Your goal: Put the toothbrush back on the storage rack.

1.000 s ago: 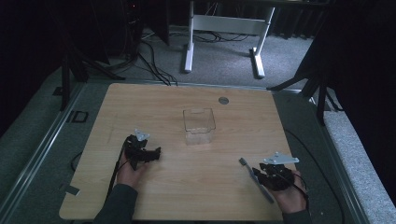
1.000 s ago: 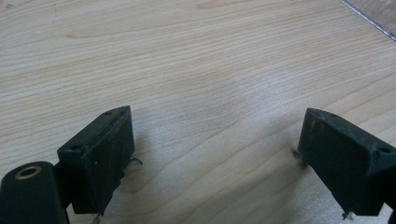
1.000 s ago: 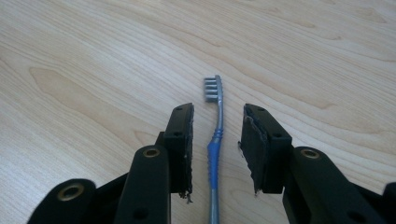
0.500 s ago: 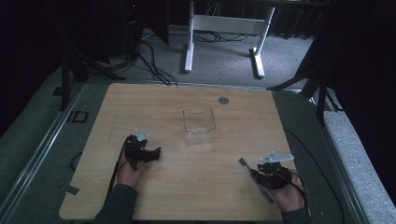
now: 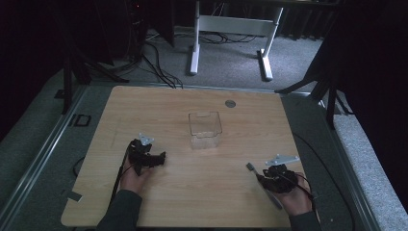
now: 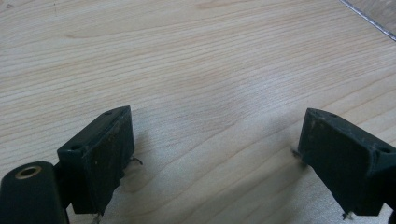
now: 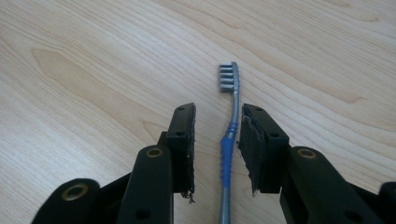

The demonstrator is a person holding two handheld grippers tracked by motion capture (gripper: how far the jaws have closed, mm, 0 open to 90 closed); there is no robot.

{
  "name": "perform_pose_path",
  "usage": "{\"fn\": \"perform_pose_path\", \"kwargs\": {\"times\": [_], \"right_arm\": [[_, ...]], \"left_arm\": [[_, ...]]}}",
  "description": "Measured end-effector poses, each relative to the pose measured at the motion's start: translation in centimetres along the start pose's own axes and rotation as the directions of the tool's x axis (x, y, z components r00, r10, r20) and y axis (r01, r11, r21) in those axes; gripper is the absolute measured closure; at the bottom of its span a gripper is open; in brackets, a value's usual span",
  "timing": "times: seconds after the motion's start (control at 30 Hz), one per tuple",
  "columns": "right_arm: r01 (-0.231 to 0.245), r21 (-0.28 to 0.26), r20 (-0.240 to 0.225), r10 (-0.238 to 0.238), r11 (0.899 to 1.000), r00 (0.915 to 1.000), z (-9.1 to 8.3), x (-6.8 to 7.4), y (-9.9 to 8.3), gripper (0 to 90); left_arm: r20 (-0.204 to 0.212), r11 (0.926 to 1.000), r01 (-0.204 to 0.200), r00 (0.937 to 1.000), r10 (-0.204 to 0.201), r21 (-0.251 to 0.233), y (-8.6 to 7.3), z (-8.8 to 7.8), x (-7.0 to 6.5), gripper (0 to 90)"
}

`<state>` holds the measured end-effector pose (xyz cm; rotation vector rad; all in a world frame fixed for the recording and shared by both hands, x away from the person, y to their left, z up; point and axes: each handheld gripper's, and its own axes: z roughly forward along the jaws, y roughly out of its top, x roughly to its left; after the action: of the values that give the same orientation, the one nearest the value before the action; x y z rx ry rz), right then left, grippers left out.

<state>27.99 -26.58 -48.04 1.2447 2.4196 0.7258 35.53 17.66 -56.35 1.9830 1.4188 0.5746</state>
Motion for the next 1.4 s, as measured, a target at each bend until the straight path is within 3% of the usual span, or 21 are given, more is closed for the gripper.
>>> {"fn": "perform_pose_path", "kwargs": {"times": [0.87, 1.4], "right_arm": [[0.001, 0.054, -0.001, -0.001, 0.999, 1.0000, 0.5, 0.0, 0.8, 68.2], [-0.014, 0.125, 0.009, 0.013, 0.992, 0.9999, 1.1, -0.6, 1.1, 68.9]], "left_arm": [[0.000, 1.0000, 0.000, 1.0000, 0.000, 0.000, 0.0, 0.0, 0.0, 10.8], [-0.001, 1.0000, 0.000, 1.0000, 0.000, 0.000, 0.0, 0.0, 0.0, 10.8]]}}
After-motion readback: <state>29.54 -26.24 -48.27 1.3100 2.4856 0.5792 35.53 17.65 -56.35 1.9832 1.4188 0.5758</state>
